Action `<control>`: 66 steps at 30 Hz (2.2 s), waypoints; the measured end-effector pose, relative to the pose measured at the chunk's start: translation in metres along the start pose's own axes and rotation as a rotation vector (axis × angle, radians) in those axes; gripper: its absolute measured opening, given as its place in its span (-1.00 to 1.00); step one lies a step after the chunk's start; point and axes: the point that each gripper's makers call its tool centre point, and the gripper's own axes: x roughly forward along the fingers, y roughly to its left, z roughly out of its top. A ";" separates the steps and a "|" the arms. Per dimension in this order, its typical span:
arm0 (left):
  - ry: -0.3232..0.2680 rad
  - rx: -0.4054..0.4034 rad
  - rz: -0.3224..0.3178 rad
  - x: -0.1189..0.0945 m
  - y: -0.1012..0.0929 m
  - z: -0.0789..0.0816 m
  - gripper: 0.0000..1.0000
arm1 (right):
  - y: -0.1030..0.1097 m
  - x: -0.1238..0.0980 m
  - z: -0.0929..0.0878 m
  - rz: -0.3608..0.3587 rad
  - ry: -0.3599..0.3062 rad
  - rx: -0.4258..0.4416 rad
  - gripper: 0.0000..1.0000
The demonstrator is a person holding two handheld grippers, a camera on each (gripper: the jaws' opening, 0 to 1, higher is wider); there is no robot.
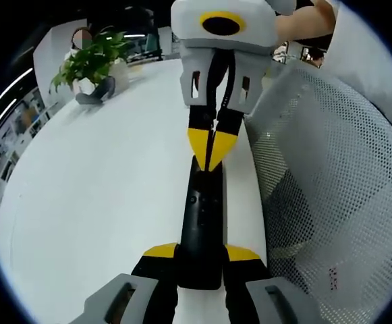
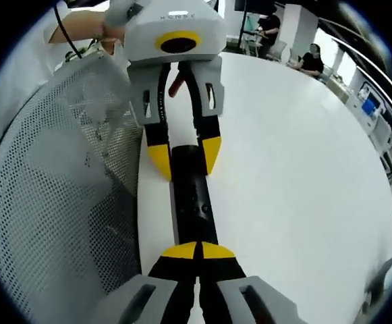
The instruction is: Press the specified remote control buttons in sequence, fully releasing each button before pressing the next.
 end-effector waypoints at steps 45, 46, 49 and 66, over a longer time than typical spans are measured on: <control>-0.005 -0.003 -0.002 -0.001 0.000 0.000 -0.52 | -0.003 0.010 0.014 -0.041 0.040 -0.051 -1.00; -0.004 -0.002 -0.002 -0.001 0.000 0.000 -0.52 | -0.004 0.010 0.014 -0.049 0.018 -0.021 -1.00; -0.004 -0.003 -0.001 -0.001 0.000 0.000 -0.52 | -0.004 0.008 0.014 -0.058 -0.066 0.044 -1.00; -0.006 -0.002 -0.001 -0.001 0.000 0.000 -0.52 | 0.003 0.010 0.024 -0.042 -0.133 0.074 -1.00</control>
